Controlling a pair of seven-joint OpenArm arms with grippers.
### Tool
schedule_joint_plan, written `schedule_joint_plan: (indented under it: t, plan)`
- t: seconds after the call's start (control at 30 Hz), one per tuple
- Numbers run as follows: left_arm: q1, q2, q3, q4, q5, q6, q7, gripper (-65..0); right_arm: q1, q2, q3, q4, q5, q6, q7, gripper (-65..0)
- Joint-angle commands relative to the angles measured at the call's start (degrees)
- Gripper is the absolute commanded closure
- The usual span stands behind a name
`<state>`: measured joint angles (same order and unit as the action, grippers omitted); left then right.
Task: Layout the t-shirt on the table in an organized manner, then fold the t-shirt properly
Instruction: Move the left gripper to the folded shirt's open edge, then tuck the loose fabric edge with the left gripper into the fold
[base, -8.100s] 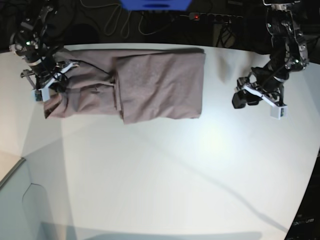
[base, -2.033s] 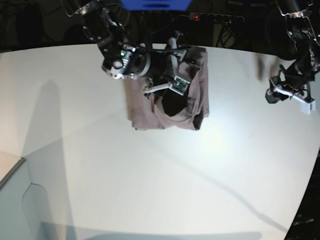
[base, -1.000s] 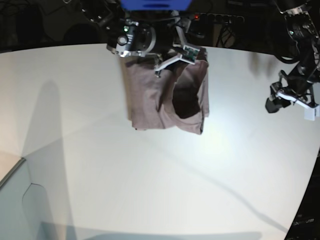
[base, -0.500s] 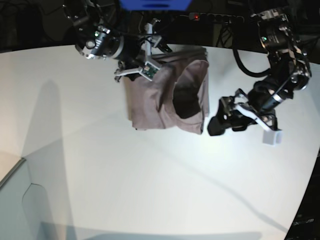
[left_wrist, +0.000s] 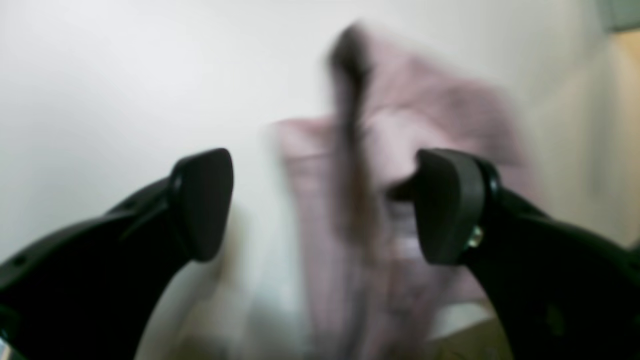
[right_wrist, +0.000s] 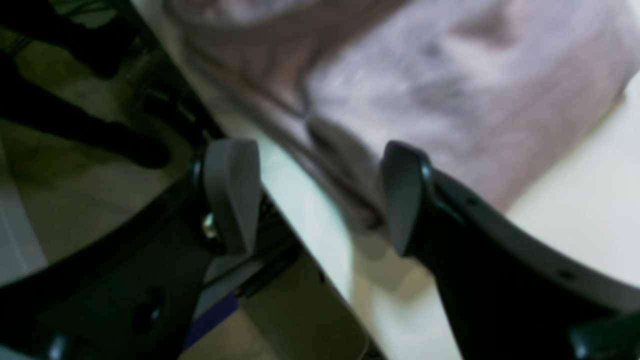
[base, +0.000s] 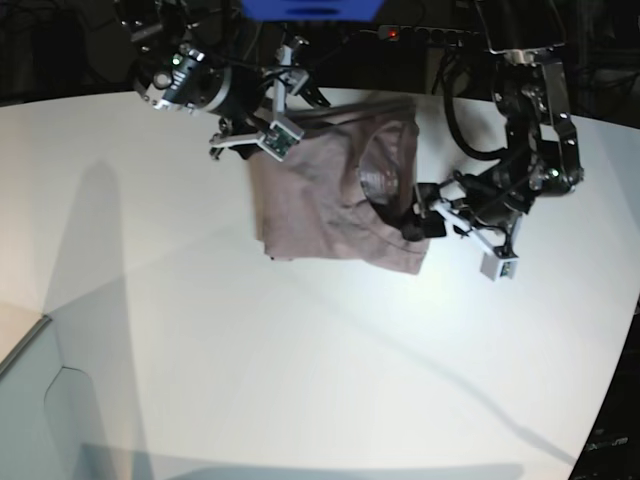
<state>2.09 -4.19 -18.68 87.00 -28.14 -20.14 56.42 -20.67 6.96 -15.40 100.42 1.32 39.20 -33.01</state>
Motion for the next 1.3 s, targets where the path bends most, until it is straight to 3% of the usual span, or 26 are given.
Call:
schedule_joint_plan:
  t: [0.0, 0.13, 0.33, 0.63, 1.27]
  plan:
    - [-1.6, -1.0, 0.0, 0.0, -1.3, -0.4, -1.5, -54.2, 0.2, -0.1, 0.0, 1.1, 0.7, 0.8, 1.5, -39.6]
    - [-2.2, -3.2, -0.1, -1.3, -1.3, -0.5, -1.5, -54.2, 0.2, -0.1, 0.0, 1.1, 0.7, 0.8, 1.5, -39.6]
    - [-1.4, -3.0, -4.2, -1.2, -1.5, -0.6, -0.7, -54.2, 0.1, -0.1, 0.0, 1.1, 0.7, 0.8, 1.5, -39.6]
    - [3.6, -6.1, -5.7, -1.2, -18.6, -0.3, -0.7, -54.2, 0.1, -0.1, 0.1, 1.1, 0.7, 0.8, 1.5, -39.6]
    - [5.1, -4.5, -5.6, -1.2, -19.6, -0.5, -0.7, -54.3, 0.7, -0.1, 0.1, 1.0, 0.7, 0.8, 1.5, -39.6]
